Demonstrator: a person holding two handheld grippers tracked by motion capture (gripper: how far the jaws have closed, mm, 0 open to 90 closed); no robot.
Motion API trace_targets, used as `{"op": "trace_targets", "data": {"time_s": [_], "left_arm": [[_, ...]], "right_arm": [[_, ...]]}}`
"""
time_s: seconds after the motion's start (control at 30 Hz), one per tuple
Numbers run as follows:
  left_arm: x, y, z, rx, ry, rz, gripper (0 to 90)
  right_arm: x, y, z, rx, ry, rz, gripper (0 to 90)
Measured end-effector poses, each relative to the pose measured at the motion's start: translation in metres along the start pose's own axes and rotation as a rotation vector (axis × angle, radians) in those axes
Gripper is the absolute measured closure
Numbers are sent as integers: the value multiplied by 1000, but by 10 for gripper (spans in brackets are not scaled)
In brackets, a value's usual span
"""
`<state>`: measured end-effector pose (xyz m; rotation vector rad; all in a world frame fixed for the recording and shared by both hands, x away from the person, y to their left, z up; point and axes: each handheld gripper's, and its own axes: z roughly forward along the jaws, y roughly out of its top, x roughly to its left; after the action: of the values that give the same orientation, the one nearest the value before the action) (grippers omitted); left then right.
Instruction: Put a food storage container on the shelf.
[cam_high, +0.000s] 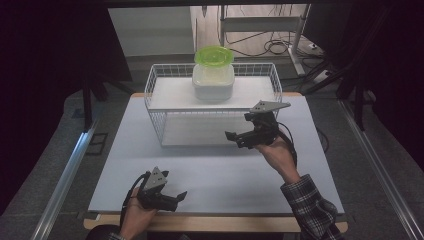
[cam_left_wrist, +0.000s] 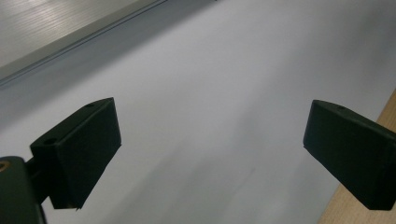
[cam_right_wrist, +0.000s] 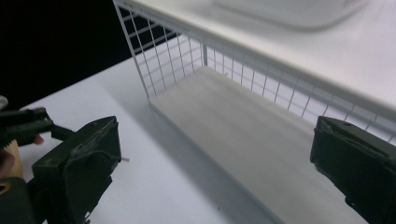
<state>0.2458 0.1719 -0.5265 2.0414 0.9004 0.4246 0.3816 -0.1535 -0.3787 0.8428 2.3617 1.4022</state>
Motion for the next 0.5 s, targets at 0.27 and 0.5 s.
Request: {"op": "trace_targets", "data": {"time_s": [0.27,0.5], "left_arm": [[1,0,-1,-14,-16,-7,41],[1,0,-1,-27,-34,-11,54]], "right_arm": [[-1,-31,-1,21,-21,3,18],[-4,-50,-3,32,-36,14,18]]}}
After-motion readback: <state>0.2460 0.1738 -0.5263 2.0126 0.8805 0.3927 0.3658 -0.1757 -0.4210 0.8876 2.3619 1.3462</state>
